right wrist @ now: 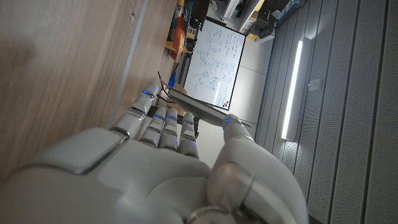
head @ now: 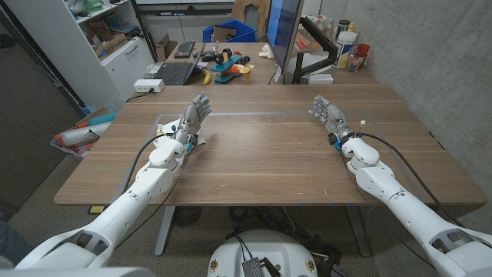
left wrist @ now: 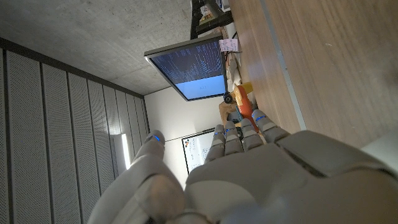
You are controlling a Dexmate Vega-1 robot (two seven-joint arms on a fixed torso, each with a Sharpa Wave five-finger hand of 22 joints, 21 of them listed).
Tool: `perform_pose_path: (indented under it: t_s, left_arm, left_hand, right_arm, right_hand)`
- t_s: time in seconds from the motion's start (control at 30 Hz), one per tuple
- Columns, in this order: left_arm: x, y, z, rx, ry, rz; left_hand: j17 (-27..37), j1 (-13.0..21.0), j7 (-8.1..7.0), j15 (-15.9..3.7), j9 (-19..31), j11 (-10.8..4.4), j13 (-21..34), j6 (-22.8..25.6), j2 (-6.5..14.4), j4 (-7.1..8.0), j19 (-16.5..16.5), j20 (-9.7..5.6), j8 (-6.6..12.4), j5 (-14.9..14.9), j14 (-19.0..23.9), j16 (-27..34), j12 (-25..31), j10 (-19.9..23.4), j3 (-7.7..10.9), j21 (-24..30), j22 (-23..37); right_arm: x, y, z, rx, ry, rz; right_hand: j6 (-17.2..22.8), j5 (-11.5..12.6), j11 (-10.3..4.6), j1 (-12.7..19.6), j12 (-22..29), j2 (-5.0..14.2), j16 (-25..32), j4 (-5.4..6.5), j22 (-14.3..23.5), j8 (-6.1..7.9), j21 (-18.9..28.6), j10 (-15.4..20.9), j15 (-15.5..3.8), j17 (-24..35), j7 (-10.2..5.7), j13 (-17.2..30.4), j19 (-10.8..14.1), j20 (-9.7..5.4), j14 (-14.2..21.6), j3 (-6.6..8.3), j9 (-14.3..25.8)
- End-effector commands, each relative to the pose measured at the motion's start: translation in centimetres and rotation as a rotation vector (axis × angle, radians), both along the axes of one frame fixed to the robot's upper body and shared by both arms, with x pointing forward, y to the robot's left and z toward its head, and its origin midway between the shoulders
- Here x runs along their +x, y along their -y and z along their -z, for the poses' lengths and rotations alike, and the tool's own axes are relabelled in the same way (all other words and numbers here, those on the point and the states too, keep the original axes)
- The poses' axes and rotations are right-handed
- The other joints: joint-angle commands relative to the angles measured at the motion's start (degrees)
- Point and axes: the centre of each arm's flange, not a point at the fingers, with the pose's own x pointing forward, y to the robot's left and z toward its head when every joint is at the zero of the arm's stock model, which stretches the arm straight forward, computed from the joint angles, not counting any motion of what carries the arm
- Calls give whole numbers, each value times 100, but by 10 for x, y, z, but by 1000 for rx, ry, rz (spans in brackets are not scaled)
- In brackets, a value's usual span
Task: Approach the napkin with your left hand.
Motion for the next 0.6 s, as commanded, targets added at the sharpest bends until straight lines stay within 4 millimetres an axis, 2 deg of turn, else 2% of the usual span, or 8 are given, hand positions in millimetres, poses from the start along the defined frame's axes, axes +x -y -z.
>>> perform_pose_path:
  t_s: [0.03,0.6]
  left_arm:
    - [3,0,1,-1,-11,-3]
    - [-3,3,-3,6,-1,-2]
  left_hand:
    - [6,66,34,34,19,39,1,-1,14,3,17,56,28,25,-6,21,32,12,35,27,31]
    - [3,83,29,43,19,55,-37,-1,52,-19,34,112,27,20,6,28,48,30,46,-20,34]
  right_arm:
    - [5,-1,4,-8,-13,1]
    - [5,1,2,-12,-10,12]
  right_hand:
    - [56,33,5,43,23,-7,31,-2,21,24,15,58,2,9,-12,22,47,12,58,44,14]
    - [78,29,-4,36,18,6,31,-6,22,21,-18,68,1,1,-6,19,61,21,57,30,15]
